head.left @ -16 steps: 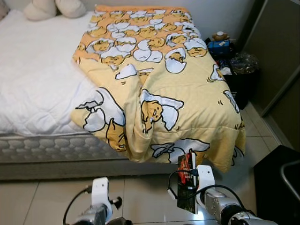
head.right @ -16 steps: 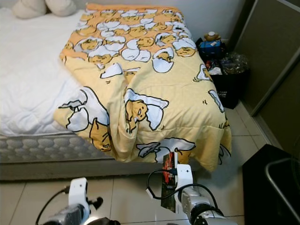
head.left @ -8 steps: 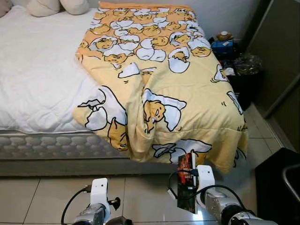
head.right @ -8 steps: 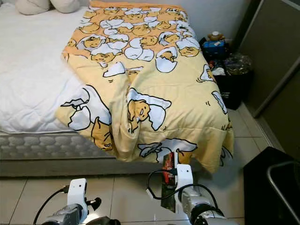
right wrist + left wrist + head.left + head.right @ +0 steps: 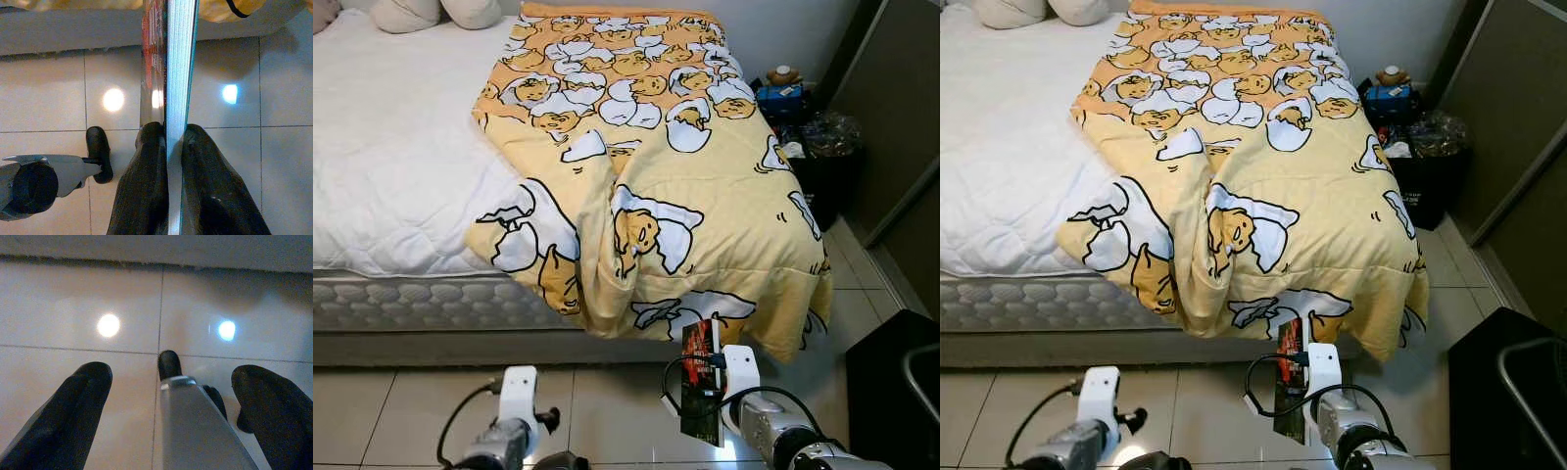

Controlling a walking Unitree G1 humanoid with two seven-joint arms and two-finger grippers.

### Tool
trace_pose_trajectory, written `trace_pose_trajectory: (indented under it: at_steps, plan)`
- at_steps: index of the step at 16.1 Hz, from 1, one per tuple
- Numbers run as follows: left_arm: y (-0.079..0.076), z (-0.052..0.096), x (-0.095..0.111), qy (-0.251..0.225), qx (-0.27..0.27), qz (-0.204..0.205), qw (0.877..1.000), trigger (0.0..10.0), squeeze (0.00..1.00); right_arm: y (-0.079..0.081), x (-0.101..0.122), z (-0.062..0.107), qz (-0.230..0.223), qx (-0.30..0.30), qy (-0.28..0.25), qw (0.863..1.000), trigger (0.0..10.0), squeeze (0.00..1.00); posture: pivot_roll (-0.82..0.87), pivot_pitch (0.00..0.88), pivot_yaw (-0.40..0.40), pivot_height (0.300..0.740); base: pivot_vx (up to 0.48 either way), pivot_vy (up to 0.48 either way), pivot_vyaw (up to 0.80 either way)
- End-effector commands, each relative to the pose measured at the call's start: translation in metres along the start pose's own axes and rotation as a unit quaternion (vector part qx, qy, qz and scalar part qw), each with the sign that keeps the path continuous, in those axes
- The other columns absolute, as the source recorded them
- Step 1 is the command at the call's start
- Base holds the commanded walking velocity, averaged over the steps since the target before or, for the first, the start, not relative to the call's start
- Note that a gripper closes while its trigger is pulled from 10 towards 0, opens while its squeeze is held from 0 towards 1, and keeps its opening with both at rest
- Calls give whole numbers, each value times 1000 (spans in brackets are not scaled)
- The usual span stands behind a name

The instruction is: Clean up the room

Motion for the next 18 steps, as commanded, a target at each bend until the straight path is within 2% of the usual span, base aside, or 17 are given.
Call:
trace_pose_trajectory:
  at_steps: [1, 6, 18]
  plan:
    - [-1, 0, 3, -6, 0, -10, 1000, 10000, 0, -3, 10, 0, 7, -4, -13, 1000, 0, 0, -98, 0, -13, 740, 0, 0, 0]
    - [-1, 0, 6, -7, -2, -28, 1000, 10000, 0, -2, 8, 0, 6, -2, -12, 1000, 0, 0, -105, 0, -2, 740, 0, 0, 0]
    - [-4, 0, 7, -9, -3, -33, 999, 10000, 0, -2, 5, 0, 8, -3, -9, 1000, 0, 0, -104, 0, -1, 740, 0, 0, 0]
Point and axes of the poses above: a point about 5 cm out from each wrist's last joint towards the gripper, its own z axis pointing back from the gripper into the wrist, its own x axis along the axis of the wrist's last joint, y = z × x, the point moved 4 cm from there along -z, pointing out of the wrist towards the gripper, and after that the axes turned 8 degrees about z, right-handed, at the moved point
